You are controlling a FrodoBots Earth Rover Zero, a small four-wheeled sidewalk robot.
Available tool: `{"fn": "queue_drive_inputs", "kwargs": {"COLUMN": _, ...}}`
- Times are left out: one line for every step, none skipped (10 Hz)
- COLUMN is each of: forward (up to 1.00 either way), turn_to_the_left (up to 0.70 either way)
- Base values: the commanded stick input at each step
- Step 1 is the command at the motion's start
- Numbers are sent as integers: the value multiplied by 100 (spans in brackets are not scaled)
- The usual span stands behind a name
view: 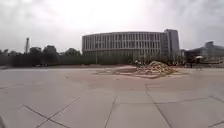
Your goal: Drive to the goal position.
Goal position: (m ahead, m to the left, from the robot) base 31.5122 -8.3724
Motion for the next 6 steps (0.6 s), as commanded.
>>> {"fn": "queue_drive_inputs", "kwargs": {"forward": 70, "turn_to_the_left": 0}}
{"fn": "queue_drive_inputs", "kwargs": {"forward": 70, "turn_to_the_left": 0}}
{"fn": "queue_drive_inputs", "kwargs": {"forward": 70, "turn_to_the_left": 0}}
{"fn": "queue_drive_inputs", "kwargs": {"forward": 70, "turn_to_the_left": 0}}
{"fn": "queue_drive_inputs", "kwargs": {"forward": 70, "turn_to_the_left": 0}}
{"fn": "queue_drive_inputs", "kwargs": {"forward": 70, "turn_to_the_left": 0}}
